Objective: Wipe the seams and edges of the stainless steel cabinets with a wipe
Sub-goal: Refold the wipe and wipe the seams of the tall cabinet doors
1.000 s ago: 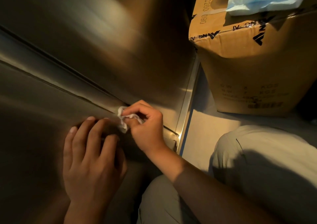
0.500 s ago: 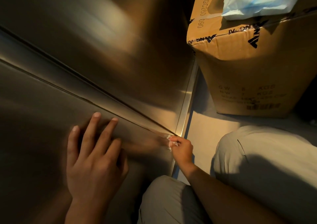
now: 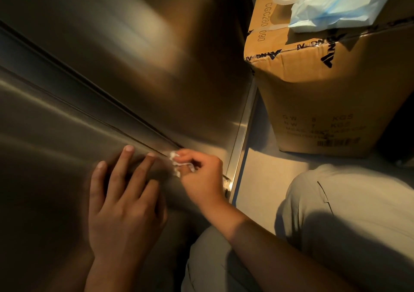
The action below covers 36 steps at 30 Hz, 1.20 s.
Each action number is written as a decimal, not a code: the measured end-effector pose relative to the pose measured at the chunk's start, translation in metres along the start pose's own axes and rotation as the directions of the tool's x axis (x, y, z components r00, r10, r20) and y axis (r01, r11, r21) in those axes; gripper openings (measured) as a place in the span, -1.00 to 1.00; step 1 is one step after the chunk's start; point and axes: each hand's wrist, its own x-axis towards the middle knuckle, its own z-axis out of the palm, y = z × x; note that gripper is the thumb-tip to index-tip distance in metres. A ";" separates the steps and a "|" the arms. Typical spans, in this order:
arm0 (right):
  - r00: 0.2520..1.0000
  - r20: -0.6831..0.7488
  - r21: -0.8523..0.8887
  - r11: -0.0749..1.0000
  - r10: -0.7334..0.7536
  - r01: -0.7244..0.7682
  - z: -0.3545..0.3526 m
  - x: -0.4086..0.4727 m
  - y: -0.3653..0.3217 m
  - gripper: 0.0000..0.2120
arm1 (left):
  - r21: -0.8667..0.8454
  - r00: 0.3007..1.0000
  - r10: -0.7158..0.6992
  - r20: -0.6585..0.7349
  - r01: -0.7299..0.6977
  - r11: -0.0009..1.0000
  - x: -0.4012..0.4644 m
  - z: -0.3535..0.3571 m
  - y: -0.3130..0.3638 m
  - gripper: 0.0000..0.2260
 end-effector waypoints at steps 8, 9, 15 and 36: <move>0.964 -0.028 0.178 0.948 -0.264 0.265 -0.012 0.035 -0.075 -0.79 | -0.031 1.000 -0.002 0.028 0.003 1.000 -0.013 0.008 0.011 -0.79; 0.955 -0.068 0.167 0.940 -0.290 0.297 -0.016 0.044 -0.076 -0.78 | -0.039 0.999 0.005 0.033 -0.004 0.999 -0.014 0.011 0.012 -0.79; 0.969 0.069 0.049 0.971 -0.236 0.233 0.007 0.061 -0.059 -0.86 | -0.034 0.998 -0.016 0.052 0.018 0.999 -0.015 0.012 0.010 -0.82; 0.930 0.031 -0.096 0.925 -0.365 0.367 0.002 0.048 -0.015 -0.85 | -0.032 1.000 -0.021 -0.002 0.020 0.999 -0.016 0.015 0.010 -0.84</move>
